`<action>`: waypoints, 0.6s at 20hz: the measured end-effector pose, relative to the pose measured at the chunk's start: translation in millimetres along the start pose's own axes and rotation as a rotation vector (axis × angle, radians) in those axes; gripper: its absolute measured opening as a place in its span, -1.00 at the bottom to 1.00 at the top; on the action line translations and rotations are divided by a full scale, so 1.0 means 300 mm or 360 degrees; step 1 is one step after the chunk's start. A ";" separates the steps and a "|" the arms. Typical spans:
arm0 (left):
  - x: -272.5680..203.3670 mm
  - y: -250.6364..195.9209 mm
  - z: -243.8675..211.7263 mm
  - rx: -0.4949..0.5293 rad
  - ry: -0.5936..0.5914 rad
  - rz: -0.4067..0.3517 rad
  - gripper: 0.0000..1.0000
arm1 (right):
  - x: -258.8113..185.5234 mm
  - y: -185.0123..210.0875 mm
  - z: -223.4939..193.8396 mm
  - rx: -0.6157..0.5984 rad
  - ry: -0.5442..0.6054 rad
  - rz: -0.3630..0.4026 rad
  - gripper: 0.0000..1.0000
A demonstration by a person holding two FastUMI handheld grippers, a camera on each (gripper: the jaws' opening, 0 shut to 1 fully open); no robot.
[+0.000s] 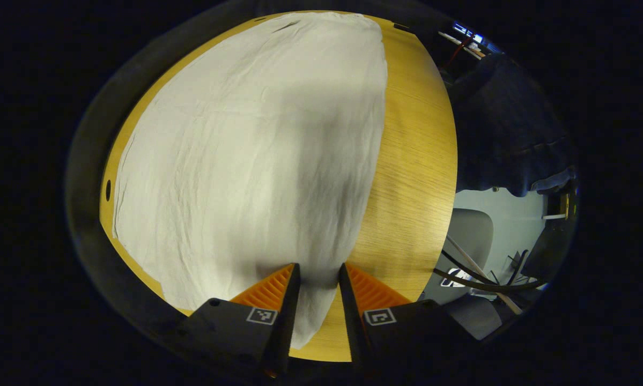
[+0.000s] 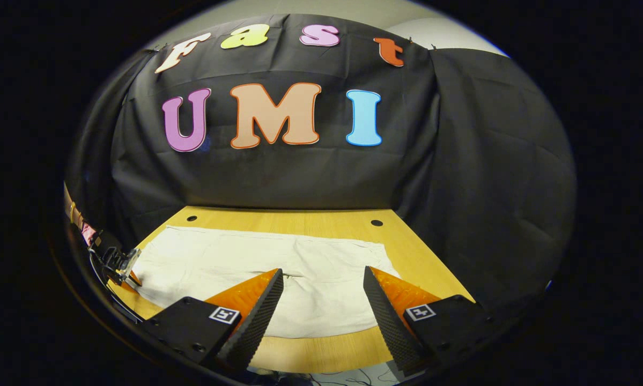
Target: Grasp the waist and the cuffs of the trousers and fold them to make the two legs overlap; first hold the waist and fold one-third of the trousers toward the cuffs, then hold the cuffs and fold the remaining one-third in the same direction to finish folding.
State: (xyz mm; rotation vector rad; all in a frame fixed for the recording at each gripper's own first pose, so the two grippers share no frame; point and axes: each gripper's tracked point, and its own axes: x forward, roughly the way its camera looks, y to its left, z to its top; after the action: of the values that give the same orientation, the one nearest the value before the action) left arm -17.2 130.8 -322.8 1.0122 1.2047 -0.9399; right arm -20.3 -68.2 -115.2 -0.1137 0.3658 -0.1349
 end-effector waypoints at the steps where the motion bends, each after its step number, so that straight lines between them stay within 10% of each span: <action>1: 0.005 0.010 0.005 -0.0007 0.0012 0.0000 -0.24 | 0.010 0.005 -0.007 -0.0017 0.0014 0.0023 0.93; 5: 0.004 0.017 0.011 -0.0005 0.0026 0.0004 -0.94 | 0.064 0.036 -0.024 -0.0110 0.0067 0.0166 0.94; 12: 0.012 0.018 0.009 -0.0017 0.0070 0.0008 -1.00 | 0.178 0.007 -0.141 -0.0570 0.0311 0.0488 0.94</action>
State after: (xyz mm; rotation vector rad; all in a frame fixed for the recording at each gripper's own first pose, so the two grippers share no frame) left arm -10.9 129.5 -325.7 1.0317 1.2420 -0.9102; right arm 13.9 -78.0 -173.2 -0.3973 0.5957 0.2259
